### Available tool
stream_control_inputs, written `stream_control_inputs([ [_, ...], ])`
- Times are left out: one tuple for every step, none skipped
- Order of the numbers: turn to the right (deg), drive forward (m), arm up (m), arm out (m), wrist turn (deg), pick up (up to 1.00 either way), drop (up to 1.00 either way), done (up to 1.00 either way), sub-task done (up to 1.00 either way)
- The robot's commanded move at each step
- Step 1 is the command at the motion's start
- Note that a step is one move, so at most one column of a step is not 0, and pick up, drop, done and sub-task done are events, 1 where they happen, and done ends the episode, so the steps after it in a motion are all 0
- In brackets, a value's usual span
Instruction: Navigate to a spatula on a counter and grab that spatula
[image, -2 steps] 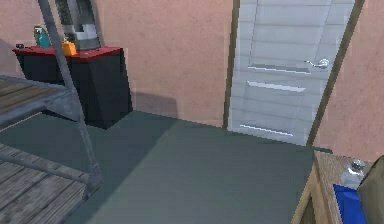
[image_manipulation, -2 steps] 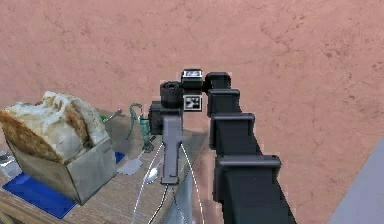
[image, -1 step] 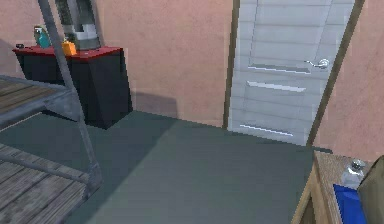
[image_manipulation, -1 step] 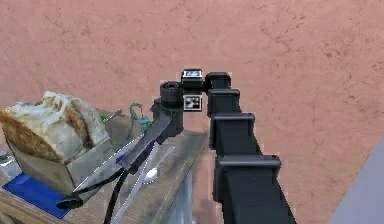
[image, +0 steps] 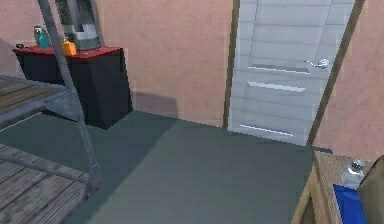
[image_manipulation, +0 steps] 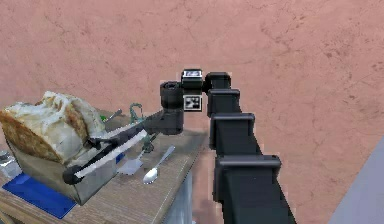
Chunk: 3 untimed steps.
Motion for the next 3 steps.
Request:
stream_control_inputs([
  [0.0, 0.00, 0.00, 0.00, 36.0, 0.00, 0.00, 0.00, 0.00],
  [0.0, 0.00, -0.16, 0.00, 0.0, 0.00, 0.00, 0.00, 0.00],
  [0.0, 0.00, 0.00, 0.00, 0.0, 1.00, 0.00, 0.00, 0.00],
])
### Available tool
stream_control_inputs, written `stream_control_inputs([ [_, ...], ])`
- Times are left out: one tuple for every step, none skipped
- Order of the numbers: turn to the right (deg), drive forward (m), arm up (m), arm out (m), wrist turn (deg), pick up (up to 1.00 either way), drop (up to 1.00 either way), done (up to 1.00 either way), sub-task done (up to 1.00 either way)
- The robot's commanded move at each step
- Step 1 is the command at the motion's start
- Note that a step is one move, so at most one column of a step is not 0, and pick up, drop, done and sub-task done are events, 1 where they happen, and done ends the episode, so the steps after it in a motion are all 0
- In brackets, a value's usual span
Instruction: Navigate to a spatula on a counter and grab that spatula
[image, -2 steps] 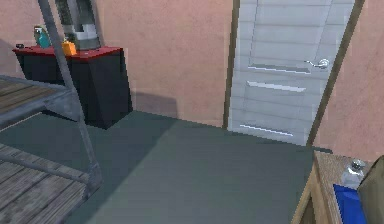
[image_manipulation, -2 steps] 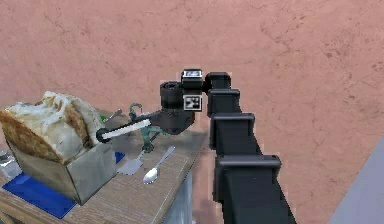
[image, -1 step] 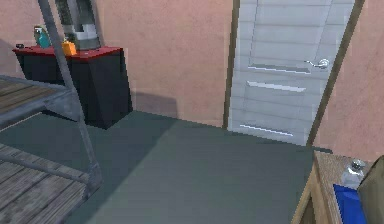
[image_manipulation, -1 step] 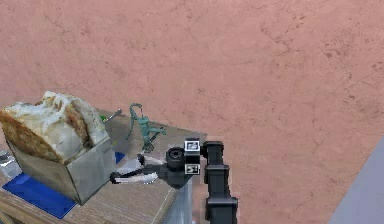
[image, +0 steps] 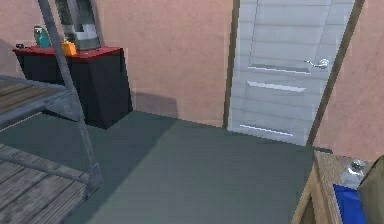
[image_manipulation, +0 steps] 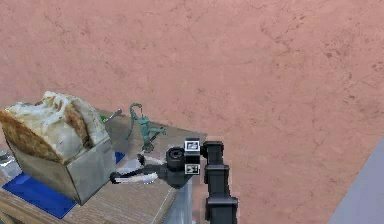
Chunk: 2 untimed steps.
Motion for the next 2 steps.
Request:
stream_control_inputs([
  [0.0, 0.00, 0.10, 0.00, 0.0, 0.00, 0.00, 0.00, 0.00],
  [0.0, 0.00, 0.00, 0.00, 0.0, 0.00, 0.00, 1.00, 0.00],
])
